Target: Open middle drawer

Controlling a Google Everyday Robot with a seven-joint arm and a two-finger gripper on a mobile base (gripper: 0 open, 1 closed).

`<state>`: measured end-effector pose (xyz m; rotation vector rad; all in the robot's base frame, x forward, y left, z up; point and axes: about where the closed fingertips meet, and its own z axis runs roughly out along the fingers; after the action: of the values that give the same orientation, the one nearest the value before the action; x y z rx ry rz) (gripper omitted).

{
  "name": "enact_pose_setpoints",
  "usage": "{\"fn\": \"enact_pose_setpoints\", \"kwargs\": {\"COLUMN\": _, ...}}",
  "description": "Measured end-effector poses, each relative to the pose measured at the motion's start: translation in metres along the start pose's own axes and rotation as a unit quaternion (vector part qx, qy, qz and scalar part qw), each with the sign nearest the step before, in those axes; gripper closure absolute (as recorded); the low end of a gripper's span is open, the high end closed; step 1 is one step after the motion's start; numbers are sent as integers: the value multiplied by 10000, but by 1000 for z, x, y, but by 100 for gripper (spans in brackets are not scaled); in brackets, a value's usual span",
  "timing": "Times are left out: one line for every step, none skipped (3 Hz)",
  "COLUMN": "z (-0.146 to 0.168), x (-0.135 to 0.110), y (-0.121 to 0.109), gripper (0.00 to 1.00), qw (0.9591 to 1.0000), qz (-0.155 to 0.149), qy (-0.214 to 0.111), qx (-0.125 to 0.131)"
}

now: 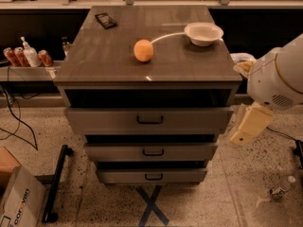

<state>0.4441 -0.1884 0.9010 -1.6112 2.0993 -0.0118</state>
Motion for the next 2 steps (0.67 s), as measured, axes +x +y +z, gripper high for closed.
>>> {"fn": "enact_pose_setpoints", "kwargs": {"z": 0, "x": 0, "y": 0, "gripper": 0, "qw": 10000, "qz": -2, "qy": 2, "qx": -4}}
{"fn": "enact_pose_setpoints", "kwargs": {"z": 19, "x": -7, "y": 1, "gripper": 0, "qw": 9999, "qz": -101, "qy": 18, "qx": 107}}
